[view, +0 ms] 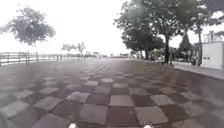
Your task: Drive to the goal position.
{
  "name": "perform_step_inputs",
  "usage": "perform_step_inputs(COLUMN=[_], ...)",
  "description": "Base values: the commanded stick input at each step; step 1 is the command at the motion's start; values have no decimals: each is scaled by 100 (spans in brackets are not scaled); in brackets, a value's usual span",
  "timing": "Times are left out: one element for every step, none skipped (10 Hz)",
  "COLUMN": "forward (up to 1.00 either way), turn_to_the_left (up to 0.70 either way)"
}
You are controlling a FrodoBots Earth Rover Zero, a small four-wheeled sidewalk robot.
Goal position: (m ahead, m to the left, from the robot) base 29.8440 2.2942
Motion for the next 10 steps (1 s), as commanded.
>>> perform_step_inputs(forward=[85,85,85,85,85,85,85,85,85,85], turn_to_the_left=[1,1,1,1,1,1,1,1,1,1])
